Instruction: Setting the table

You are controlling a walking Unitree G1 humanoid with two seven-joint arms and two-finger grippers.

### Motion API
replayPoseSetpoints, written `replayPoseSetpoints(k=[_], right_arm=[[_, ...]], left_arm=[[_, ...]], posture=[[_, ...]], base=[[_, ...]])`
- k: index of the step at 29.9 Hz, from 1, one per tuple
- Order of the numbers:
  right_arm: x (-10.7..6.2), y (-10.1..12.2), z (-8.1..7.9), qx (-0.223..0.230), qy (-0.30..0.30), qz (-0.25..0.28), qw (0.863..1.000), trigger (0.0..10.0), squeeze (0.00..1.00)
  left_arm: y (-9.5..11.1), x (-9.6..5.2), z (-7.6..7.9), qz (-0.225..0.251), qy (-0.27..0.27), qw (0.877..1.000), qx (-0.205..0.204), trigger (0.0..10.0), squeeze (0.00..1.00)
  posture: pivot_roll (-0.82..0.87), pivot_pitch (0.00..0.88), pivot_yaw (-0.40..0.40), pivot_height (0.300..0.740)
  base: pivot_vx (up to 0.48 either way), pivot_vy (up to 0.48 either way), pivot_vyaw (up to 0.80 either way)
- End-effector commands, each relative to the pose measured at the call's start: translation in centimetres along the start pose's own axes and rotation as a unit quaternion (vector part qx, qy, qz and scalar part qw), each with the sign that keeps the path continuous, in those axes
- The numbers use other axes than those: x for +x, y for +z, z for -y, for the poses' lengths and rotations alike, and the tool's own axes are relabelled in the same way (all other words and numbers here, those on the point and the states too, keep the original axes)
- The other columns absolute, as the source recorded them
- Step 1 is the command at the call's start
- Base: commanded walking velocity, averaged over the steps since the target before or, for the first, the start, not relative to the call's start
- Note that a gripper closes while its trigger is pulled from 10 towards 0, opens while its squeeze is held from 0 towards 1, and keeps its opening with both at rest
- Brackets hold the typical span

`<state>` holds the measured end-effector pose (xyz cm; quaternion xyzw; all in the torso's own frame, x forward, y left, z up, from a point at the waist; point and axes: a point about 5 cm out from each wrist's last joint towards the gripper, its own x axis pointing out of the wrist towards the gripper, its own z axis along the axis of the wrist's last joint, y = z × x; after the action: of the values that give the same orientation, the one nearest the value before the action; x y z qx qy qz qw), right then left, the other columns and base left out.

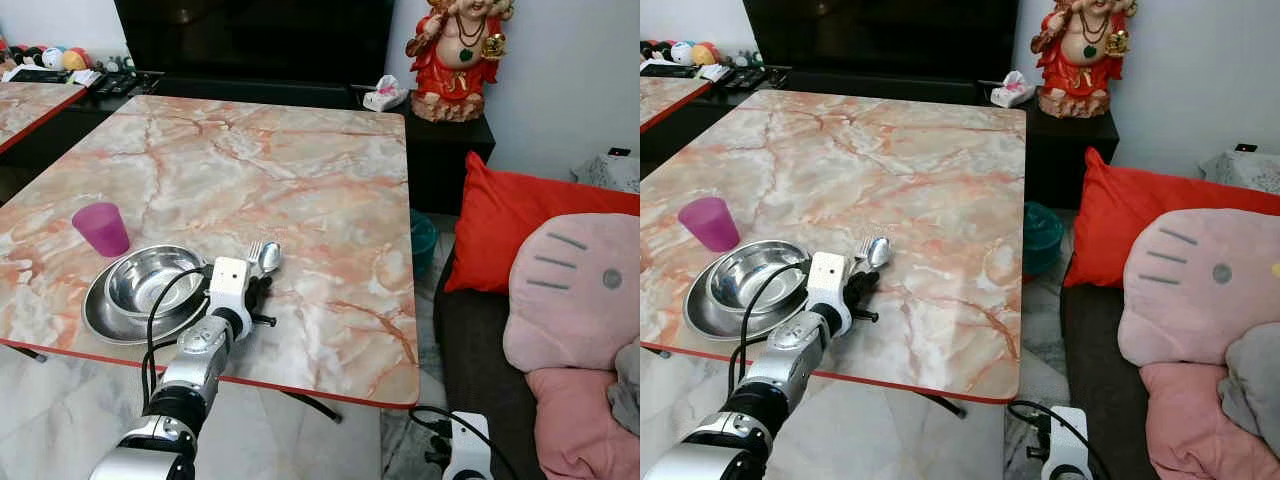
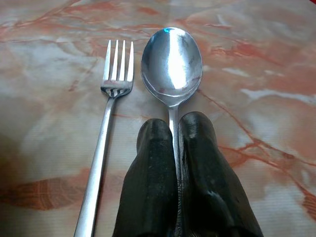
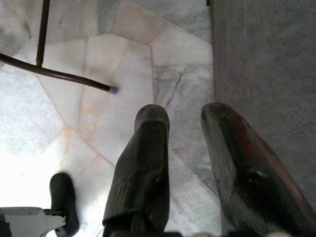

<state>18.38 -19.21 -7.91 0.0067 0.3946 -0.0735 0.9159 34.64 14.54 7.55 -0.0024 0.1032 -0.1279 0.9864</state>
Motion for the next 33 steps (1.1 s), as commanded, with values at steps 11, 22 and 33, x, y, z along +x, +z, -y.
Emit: replayPoseSetpoints(k=[11, 22, 33], right_arm=[[-0.2, -0.8, -0.3, 0.002, 0.002, -0.016, 1.0, 10.0, 0.0], [-0.2, -0.7, -0.3, 0.001, 0.003, -0.016, 1.0, 10.0, 0.0], [-0.1, -0.4, -0.5, 0.001, 0.004, -0.008, 1.0, 10.0, 0.0]], left_arm=[[-0.4, -0.1, -0.1, -0.01, -0.001, 1.0, 0.01, 10.0, 0.95], [-0.5, -0.1, -0.2, -0.01, 0.001, 1.0, 0.014, 10.0, 0.91], [2.7, 0.1, -0.4, 0.064, 0.007, 0.997, 0.033, 10.0, 0.0]], posture=[[0.07, 0.018, -0.006, 0.74], [0.07, 0.017, -0.007, 0.74], [0.07, 0.019, -0.007, 0.74]], base=[[0.0, 0.0, 0.0], [0.0, 0.0, 0.0], [0.0, 0.0, 0.0]])
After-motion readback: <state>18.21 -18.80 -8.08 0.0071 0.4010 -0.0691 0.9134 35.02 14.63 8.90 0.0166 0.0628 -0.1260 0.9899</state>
